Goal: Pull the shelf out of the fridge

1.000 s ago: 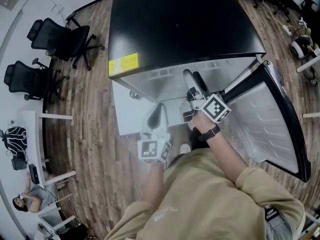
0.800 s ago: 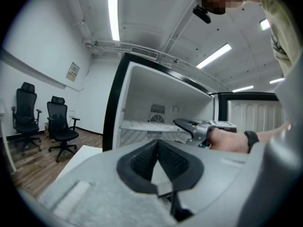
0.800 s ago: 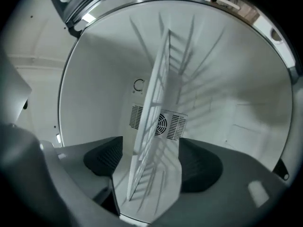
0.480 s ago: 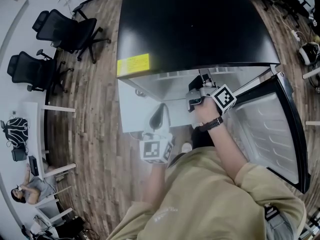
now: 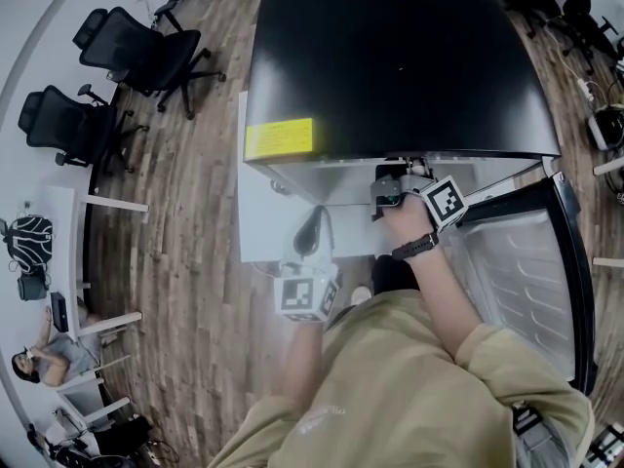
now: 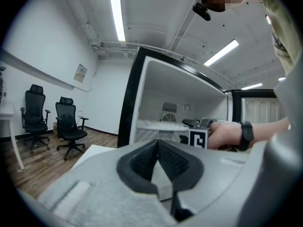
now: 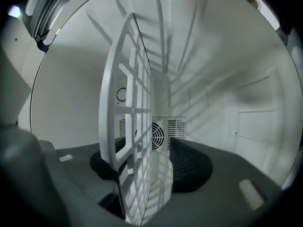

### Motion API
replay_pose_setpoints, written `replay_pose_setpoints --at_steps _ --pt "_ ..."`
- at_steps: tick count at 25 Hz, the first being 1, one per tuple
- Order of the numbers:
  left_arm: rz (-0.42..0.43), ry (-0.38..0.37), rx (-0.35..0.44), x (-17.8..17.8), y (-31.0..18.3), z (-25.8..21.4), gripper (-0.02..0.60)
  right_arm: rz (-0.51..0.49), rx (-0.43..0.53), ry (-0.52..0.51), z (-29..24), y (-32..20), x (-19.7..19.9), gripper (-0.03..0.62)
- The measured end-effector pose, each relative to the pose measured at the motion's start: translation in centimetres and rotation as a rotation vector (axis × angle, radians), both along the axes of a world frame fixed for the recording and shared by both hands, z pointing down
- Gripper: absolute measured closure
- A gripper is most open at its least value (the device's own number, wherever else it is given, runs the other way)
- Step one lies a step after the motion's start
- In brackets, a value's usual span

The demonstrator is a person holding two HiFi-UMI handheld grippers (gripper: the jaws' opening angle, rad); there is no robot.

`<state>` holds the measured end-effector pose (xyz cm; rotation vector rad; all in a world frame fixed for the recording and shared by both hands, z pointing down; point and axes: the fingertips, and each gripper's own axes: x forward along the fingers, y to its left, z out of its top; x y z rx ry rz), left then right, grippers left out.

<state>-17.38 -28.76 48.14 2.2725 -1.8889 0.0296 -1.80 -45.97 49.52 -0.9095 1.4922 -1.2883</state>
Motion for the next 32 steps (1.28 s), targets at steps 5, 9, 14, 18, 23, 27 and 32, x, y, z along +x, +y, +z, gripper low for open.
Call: replay_pose_setpoints --at_steps 5,9,14,18,23,27,32 --pt "-0.007 0.016 0.003 0.1 -0.7 0.0 0.580 0.041 0.064 -0.074 -1.4 0.0 0.6 0.530" --pt "0.001 0.023 0.009 0.4 -0.9 -0.3 0.580 0.029 0.059 -0.033 -1.4 0.1 0.4 0.566" --pt "0.016 0.030 0.019 1.0 -0.4 -0.8 0.580 0.008 0.059 -0.025 -1.4 0.2 0.2 0.569" --pt "0.027 0.035 0.032 1.5 0.7 -1.4 0.580 -0.001 0.040 -0.026 -1.3 0.4 0.3 0.569" --pt "0.027 0.033 0.049 1.4 2.4 -2.1 0.580 -0.014 0.000 -0.035 -1.3 0.9 0.4 0.569" --pt "0.015 0.045 0.059 0.8 3.5 -2.6 0.580 -0.005 0.010 -0.034 -1.5 2.0 0.5 0.566" --pt "0.019 0.063 0.065 0.7 4.9 -2.4 0.580 -0.009 0.009 -0.034 -1.1 3.3 0.5 0.566"
